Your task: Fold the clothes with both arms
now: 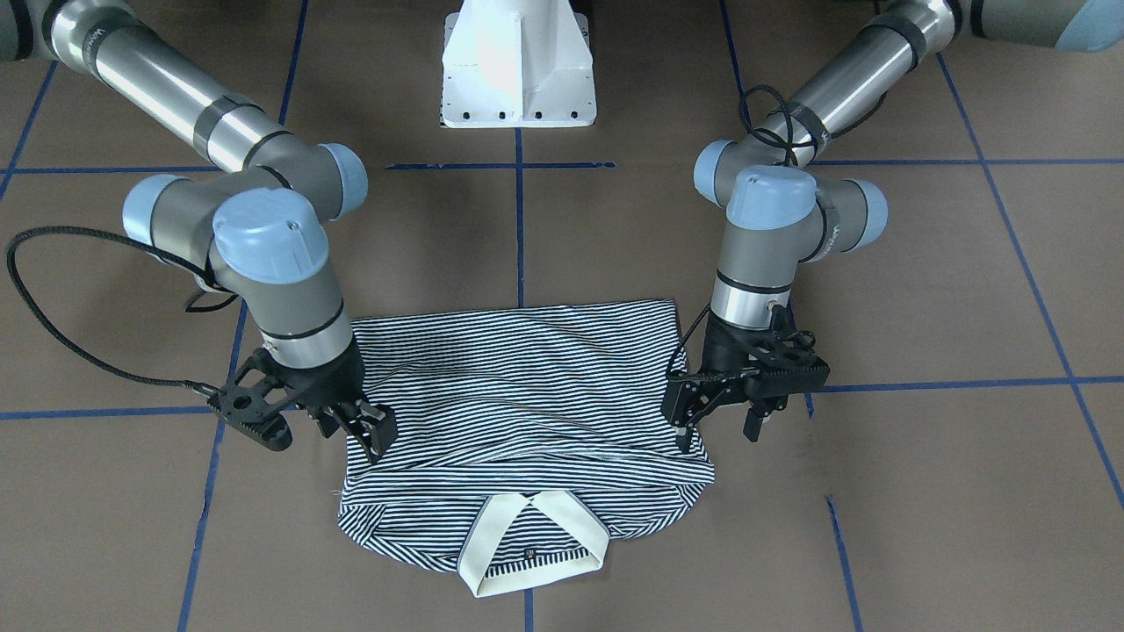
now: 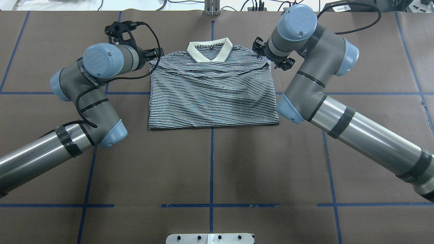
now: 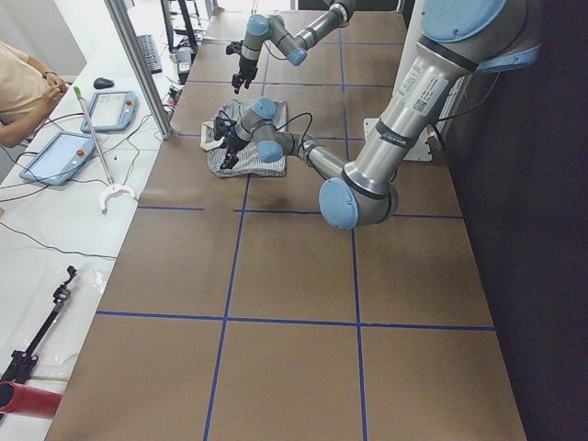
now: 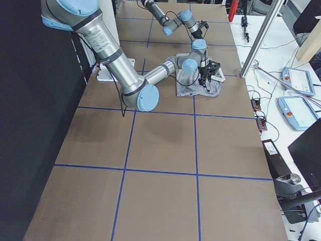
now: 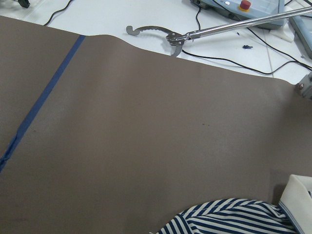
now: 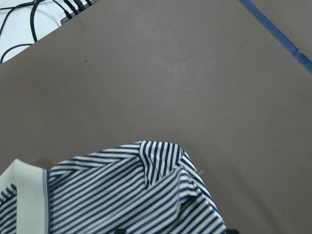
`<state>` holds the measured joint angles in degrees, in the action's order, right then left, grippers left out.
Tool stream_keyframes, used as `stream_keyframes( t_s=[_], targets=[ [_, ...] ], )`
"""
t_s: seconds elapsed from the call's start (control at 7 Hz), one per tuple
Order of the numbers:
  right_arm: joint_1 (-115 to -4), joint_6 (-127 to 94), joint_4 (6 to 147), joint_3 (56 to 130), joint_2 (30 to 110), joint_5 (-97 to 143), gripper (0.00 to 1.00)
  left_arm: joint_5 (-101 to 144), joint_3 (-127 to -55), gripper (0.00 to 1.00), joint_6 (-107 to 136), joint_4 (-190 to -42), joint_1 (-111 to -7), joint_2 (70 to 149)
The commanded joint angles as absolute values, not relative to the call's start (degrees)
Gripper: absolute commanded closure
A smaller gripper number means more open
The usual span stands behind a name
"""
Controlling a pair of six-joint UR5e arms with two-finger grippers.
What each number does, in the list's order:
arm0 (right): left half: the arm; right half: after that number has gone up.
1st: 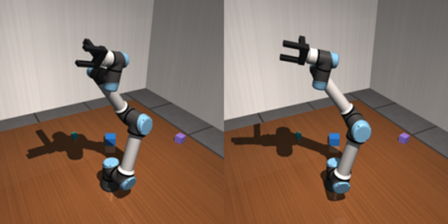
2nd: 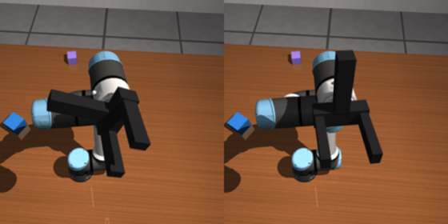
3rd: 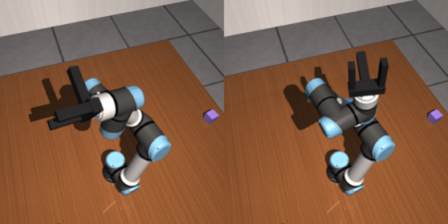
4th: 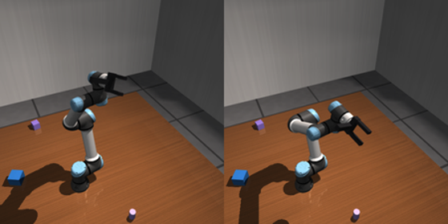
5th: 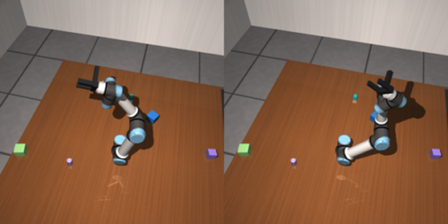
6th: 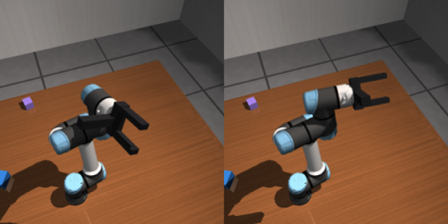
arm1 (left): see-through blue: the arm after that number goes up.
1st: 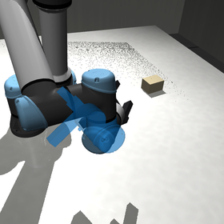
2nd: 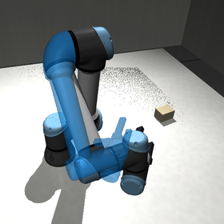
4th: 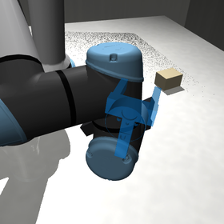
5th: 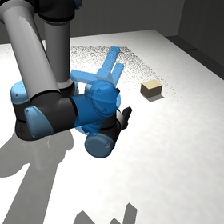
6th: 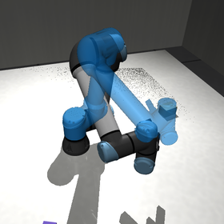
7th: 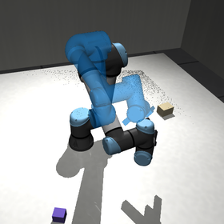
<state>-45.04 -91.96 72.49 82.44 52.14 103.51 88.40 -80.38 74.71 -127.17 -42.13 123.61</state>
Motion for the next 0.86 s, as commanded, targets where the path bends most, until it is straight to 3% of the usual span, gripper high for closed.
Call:
stream_keyframes(
  t_s=[0.0, 0.29, 0.71],
  targets=[
    [-41.3, -95.2, 72.7, 94.7, 61.1, 103.9, 0.20, 92.3, -89.6, 0.00, 74.7, -129.8, -42.0, 117.2],
    [-34.7, -103.3, 72.6, 101.9, 67.6, 100.7, 0.15, 93.2, -90.1, 0.00, 75.2, -130.4, -41.7, 116.7],
    [-32.7, -105.0, 72.6, 100.7, 69.6, 97.4, 0.22, 93.3, -91.4, 0.00, 75.4, -130.3, -41.3, 116.8]
  ],
)
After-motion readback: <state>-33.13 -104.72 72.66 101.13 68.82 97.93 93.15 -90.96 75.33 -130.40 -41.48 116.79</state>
